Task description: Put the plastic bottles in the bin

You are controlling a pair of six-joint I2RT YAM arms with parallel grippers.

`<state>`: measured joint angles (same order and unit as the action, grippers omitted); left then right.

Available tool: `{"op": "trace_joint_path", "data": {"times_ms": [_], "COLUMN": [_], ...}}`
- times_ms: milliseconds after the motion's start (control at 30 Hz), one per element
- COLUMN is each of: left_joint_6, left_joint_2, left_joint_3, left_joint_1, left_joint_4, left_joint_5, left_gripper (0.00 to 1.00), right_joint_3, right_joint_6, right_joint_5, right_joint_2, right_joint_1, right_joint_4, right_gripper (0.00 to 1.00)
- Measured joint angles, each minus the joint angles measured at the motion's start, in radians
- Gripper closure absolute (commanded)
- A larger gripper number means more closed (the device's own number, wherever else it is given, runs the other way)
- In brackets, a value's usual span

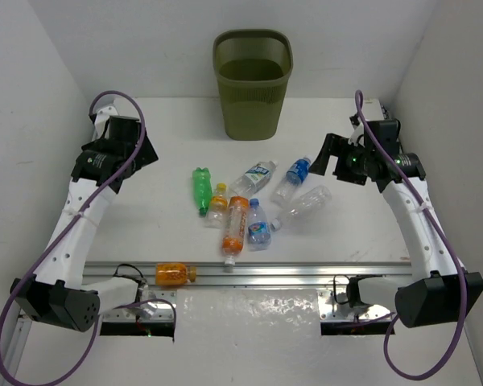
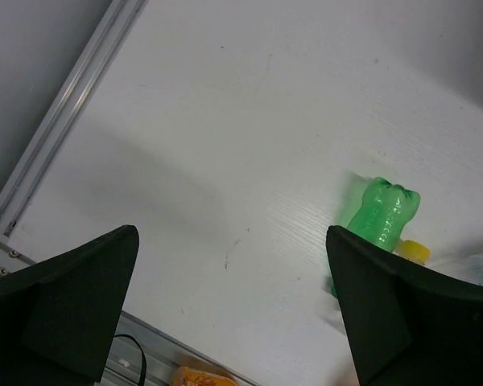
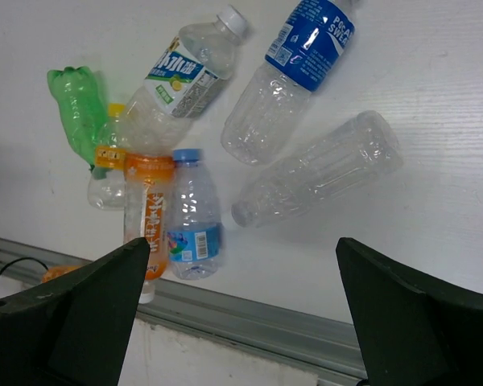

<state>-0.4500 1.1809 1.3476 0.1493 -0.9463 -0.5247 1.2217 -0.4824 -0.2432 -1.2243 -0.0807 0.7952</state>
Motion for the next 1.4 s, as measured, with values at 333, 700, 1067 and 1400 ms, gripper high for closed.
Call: {"op": "trace_joint_path", "data": {"times_ms": [333,700,1067,1400], "left_joint_6": [-0.082,-0.273,-0.311,-0.306], "left_joint_2": [0.005,-0.003,-0.121,-0.129], "left_joint_3": [0.089,0.269,0.287,0.286], "left_joint_1": [0.0,0.0,0.0,0.008], "left_joint_4": [-0.059,-0.166,-0.232,-0.248], "left_joint_5": [-0.042,-0.127,-0.189,-0.18], "left_gripper": [0.0,0.0,0.0,0.0], "right_joint_3": [0.017,0.258,0.163,0.163], "right_joint_6": [0.093,0.32,0.412,0.43], "right_joint_5": [-0.05,0.054,-0.101,-0.155], "right_joint_2": [-0.025,-0.499,-0.689,-0.874], "right_joint_1": [-0.102,-0.817,-1.056,-1.126], "right_joint_4": [-0.063,-0.255,-0.483,-0.587], "right_gripper": [0.01,0.08,0.13,0.16]}}
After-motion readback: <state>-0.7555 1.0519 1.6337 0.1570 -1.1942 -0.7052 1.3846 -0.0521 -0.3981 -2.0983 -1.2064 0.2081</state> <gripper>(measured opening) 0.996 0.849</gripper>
